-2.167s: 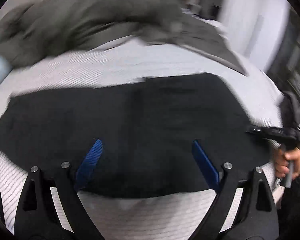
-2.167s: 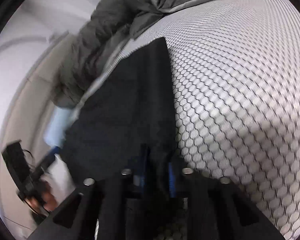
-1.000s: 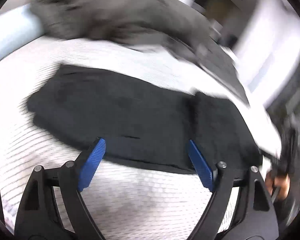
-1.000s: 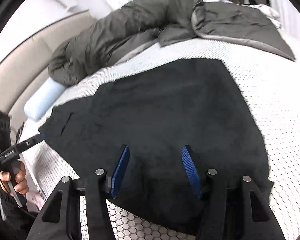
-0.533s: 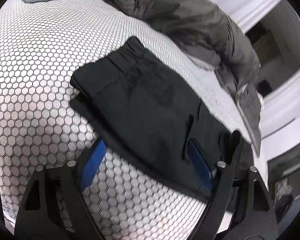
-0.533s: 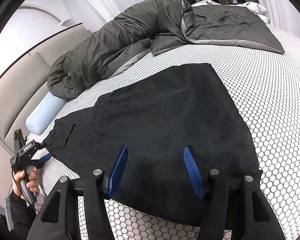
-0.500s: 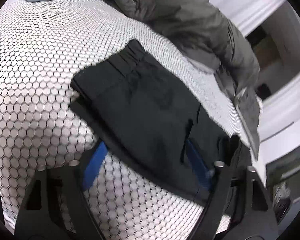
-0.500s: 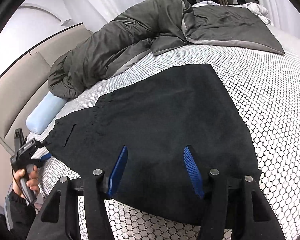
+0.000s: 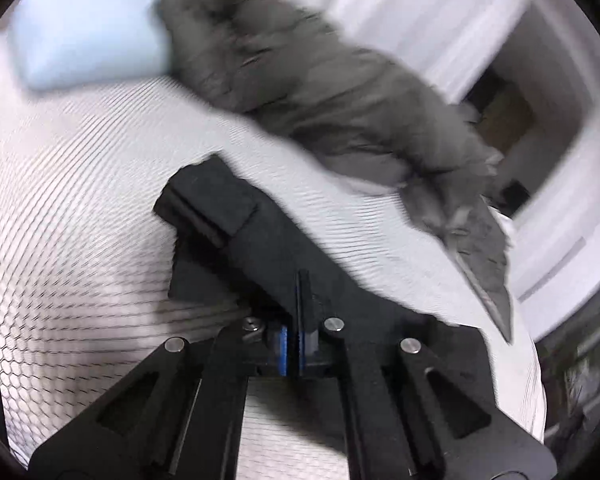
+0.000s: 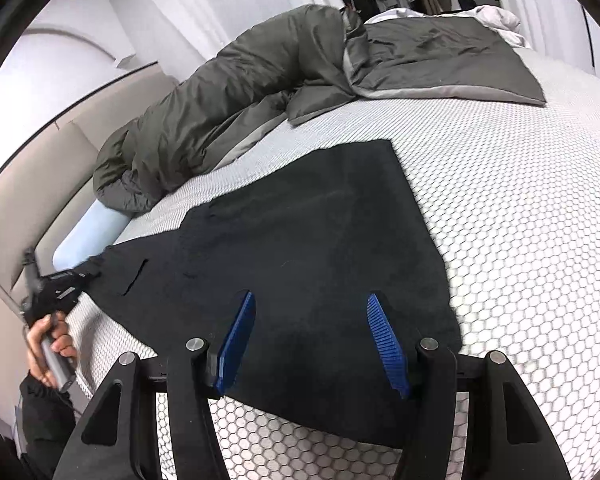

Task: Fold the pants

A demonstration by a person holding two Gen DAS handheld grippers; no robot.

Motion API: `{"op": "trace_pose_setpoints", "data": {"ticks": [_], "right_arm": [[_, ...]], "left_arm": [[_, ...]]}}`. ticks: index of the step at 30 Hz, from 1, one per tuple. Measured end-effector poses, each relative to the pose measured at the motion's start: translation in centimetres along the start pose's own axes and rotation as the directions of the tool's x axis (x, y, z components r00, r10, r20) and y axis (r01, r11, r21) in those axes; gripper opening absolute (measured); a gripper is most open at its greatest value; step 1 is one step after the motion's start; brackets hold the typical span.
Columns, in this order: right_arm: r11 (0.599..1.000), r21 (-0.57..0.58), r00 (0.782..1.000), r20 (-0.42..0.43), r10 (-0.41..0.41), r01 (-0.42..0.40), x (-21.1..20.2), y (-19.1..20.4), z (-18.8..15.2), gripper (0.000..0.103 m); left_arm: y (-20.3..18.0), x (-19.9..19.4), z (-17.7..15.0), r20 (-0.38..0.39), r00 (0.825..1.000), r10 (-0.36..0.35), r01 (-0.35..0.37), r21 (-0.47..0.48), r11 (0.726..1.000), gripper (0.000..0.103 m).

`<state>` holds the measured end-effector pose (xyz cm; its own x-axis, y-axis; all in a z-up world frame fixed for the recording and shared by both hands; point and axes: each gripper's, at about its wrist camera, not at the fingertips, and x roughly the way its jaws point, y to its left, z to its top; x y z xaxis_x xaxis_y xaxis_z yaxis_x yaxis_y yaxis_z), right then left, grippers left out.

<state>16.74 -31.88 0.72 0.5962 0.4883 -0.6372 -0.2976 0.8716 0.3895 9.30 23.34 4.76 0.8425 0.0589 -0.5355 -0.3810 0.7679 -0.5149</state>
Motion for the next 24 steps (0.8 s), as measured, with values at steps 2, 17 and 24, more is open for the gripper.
{"op": "trace_pose_setpoints", "data": {"ticks": [2, 17, 24], "right_arm": [[1.0, 0.029, 1.0, 0.019, 0.0, -0.001, -0.5, -0.8, 0.3, 0.06], [0.968, 0.25, 0.995, 0.079, -0.054, 0.033, -4.0, -8.6, 0.3, 0.06], [0.987, 0.144, 0.997, 0.047, 0.061, -0.068, -4.2, -5.5, -0.2, 0.06]], "left_arm": [[-5.0, -0.9, -0.7, -0.013, 0.996, -0.086, 0.087, 0.096, 0.992, 0.0], [-25.0, 2.0, -17.7, -0.596, 0.701, -0.392, 0.649, 0.306, 0.696, 0.051], [-16.9, 4.3, -12.3, -0.348, 0.911, -0.223, 0.357, 0.394, 0.847, 0.073]]}}
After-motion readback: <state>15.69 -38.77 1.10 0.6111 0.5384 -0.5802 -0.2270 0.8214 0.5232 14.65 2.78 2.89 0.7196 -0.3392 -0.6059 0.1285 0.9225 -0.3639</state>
